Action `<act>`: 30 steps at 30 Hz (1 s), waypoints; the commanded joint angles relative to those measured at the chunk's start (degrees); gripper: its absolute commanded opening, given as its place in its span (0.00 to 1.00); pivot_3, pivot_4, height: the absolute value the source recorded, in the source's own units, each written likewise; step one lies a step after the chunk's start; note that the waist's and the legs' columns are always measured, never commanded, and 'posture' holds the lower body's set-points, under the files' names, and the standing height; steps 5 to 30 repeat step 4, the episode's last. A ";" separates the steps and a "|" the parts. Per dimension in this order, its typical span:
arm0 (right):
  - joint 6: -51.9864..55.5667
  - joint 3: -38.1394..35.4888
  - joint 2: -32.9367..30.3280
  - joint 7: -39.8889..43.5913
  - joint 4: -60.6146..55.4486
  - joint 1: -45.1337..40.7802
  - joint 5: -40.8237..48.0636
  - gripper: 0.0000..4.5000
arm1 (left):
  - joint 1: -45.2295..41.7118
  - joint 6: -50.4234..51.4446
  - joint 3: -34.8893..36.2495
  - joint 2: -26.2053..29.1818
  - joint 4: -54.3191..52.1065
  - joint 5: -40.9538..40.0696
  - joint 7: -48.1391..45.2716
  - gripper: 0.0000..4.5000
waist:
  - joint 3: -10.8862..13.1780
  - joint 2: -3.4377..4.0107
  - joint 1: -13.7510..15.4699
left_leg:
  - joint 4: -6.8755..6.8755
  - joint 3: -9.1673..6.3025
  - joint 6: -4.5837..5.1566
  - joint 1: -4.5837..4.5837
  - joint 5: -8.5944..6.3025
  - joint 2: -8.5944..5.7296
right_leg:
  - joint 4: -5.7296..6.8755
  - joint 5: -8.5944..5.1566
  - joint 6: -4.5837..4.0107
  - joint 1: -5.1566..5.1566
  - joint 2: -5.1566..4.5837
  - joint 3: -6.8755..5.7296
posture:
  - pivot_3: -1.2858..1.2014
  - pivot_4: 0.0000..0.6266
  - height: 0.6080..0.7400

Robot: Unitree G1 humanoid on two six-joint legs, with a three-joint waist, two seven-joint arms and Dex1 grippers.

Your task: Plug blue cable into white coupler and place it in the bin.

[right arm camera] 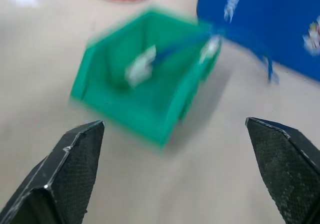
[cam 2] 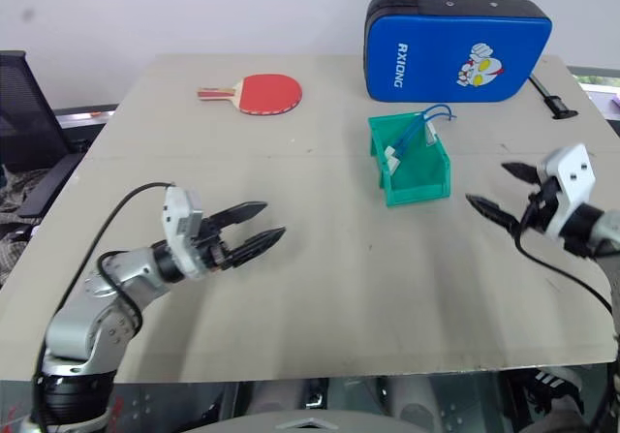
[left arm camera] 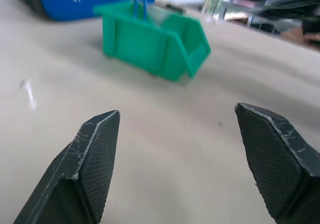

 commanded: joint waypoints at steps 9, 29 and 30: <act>-9.58 -7.80 -1.27 5.44 -3.26 15.22 -2.45 1.00 | 6.62 0.32 4.09 5.62 -0.30 -1.50 -5.26 0.84 | 0.02 0.05 -0.16 | 0.03 0.11 -0.01 0.12 0.00 0.01 | 0.03 0.01 0.00 0.01 -0.01 0.13 | 0.52 0.24 0.93; -9.58 -7.80 -1.27 5.44 -3.26 15.22 -2.45 1.00 | 6.62 0.32 4.09 5.62 -0.30 -1.50 -5.26 0.84 | 0.02 0.05 -0.16 | 0.03 0.11 -0.01 0.12 0.00 0.01 | 0.03 0.01 0.00 0.01 -0.01 0.13 | 0.52 0.24 0.93; -9.58 -7.80 -1.27 5.44 -3.26 15.22 -2.45 1.00 | 6.62 0.32 4.09 5.62 -0.30 -1.50 -5.26 0.84 | 0.02 0.05 -0.16 | 0.03 0.11 -0.01 0.12 0.00 0.01 | 0.03 0.01 0.00 0.01 -0.01 0.13 | 0.52 0.24 0.93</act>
